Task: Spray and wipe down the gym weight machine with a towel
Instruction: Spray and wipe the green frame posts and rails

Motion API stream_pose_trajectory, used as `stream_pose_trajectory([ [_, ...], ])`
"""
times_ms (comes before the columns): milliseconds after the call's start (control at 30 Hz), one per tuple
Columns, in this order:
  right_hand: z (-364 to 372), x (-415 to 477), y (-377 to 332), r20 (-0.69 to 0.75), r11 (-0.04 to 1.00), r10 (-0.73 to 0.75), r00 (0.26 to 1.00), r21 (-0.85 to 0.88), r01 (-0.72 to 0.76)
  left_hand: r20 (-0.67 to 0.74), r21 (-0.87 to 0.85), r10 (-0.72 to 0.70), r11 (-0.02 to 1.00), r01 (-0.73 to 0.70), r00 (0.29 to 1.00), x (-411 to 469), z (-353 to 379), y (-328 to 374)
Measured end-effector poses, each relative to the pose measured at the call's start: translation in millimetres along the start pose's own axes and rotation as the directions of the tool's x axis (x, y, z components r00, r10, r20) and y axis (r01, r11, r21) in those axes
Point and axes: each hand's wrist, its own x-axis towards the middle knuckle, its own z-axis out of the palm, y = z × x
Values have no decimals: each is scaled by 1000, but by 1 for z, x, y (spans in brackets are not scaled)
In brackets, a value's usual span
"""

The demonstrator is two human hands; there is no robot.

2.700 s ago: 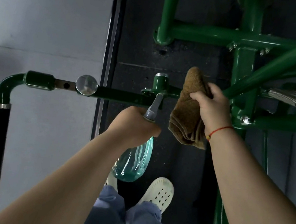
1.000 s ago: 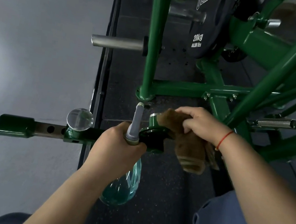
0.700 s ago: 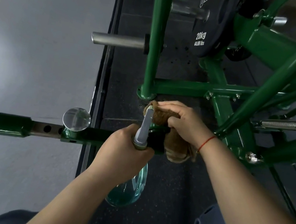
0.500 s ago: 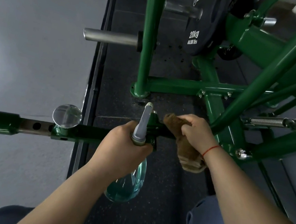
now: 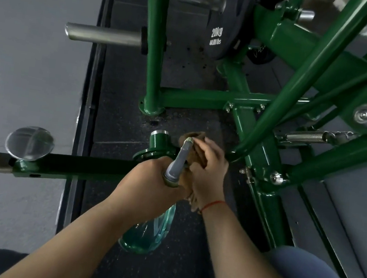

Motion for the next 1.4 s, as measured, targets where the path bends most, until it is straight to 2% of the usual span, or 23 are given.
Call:
stream_pose_trajectory([
  [100,1,-11,5,-80,1000,5,997,6,-5,44,39,20,999,-22,999,8,11,6],
  [233,-15,-3,29,-178,993,99,979,-46,-109,111,106,20,994,-32,994,14,29,9],
  [333,-26,2,35,-246,993,115,963,33,-110,146,187,0,982,-27,989,17,39,5],
  [467,-44,-3,39,-474,920,346,809,338,-196,167,292,-3,955,-46,986,22,47,2],
  [533,-55,-6,42,-515,872,448,731,434,-228,155,262,3,964,-45,988,24,51,5],
  [600,-62,-6,44,-521,850,479,706,477,-225,145,177,13,983,-39,989,25,55,9],
  [767,-67,-6,35,-557,877,425,714,448,-172,189,30,68,997,-75,980,35,60,19],
  [900,-64,2,16,-670,979,106,735,199,41,269,-11,48,999,-47,962,37,53,21],
  [933,-63,10,16,-665,985,43,746,153,80,269,-13,27,1000,-24,963,37,51,19],
  [1000,-57,26,21,-635,987,10,772,132,96,263,-10,2,1000,0,965,37,48,11],
  [1100,-43,31,24,-568,976,93,818,215,39,268,-4,3,1000,-2,963,33,42,3],
  [1233,-32,19,35,-492,911,329,806,390,-134,277,-58,-11,998,29,961,29,37,-1],
  [1333,-24,8,44,-308,766,542,782,564,-309,311,-87,13,996,15,950,29,35,2],
  [1400,-18,1,45,-202,705,592,780,599,-380,339,-126,47,992,-5,940,30,35,5],
])
